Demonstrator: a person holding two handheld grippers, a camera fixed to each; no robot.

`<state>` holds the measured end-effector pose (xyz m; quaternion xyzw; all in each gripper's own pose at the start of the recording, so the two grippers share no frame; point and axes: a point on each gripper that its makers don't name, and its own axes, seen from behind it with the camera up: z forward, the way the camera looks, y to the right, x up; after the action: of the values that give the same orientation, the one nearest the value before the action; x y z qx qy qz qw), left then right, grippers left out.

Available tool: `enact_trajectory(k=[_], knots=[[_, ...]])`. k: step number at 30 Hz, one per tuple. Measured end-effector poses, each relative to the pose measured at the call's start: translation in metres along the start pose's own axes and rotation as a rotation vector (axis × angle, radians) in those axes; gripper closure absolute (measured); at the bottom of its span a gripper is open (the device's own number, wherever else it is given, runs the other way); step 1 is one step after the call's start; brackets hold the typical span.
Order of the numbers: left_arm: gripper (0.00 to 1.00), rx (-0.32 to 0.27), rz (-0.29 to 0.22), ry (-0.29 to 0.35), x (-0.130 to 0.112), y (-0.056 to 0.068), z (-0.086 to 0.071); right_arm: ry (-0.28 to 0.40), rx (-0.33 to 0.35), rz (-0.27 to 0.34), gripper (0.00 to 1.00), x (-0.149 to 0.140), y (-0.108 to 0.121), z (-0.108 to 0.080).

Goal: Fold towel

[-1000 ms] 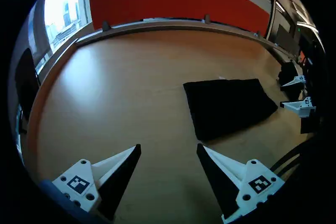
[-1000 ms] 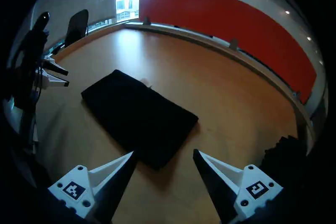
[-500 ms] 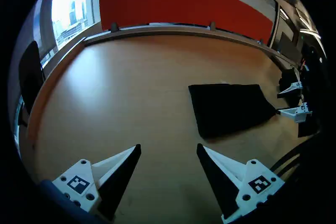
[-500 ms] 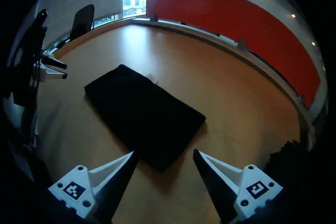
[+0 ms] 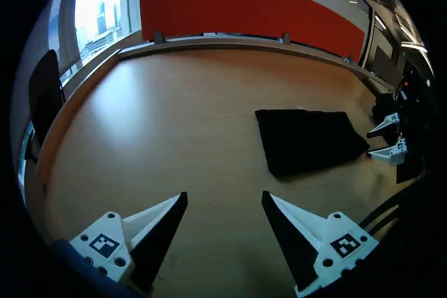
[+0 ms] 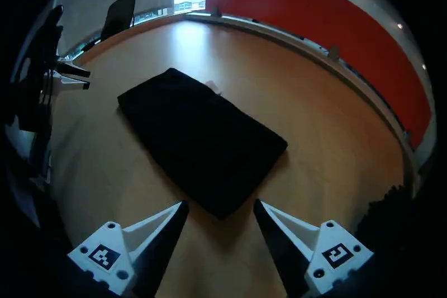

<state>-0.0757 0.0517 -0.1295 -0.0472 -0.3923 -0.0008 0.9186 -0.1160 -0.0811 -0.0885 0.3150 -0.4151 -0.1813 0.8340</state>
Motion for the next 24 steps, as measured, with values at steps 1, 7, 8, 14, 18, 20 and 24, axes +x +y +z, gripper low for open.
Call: enact_trajectory(k=[1,7,8,14,18,20,24], knots=[[0.01,0.001,0.001,0.001,-0.001,-0.001,-0.001,-0.004,0.001,-0.002,0.17,-0.001,0.0,0.001],[0.01,0.012,0.004,-0.002,-0.009,-0.005,-0.007,-0.037,0.013,-0.005,0.34,-0.01,0.001,0.003],[0.01,0.015,0.003,-0.002,-0.01,-0.006,-0.008,-0.041,0.017,-0.003,0.38,-0.011,0.001,0.003],[0.01,0.025,-0.005,0.004,-0.016,-0.011,-0.018,-0.048,0.041,0.01,0.6,-0.01,0.0,0.002],[0.01,0.033,-0.003,0.006,-0.019,-0.014,-0.023,-0.046,0.046,0.011,0.65,-0.009,0.001,0.002],[0.01,0.038,-0.002,0.007,-0.019,-0.016,-0.025,-0.048,0.051,0.006,0.7,-0.01,0.001,0.002],[0.02,0.043,-0.004,0.009,-0.021,-0.019,-0.029,-0.049,0.059,-0.002,0.82,-0.011,0.001,0.002]])
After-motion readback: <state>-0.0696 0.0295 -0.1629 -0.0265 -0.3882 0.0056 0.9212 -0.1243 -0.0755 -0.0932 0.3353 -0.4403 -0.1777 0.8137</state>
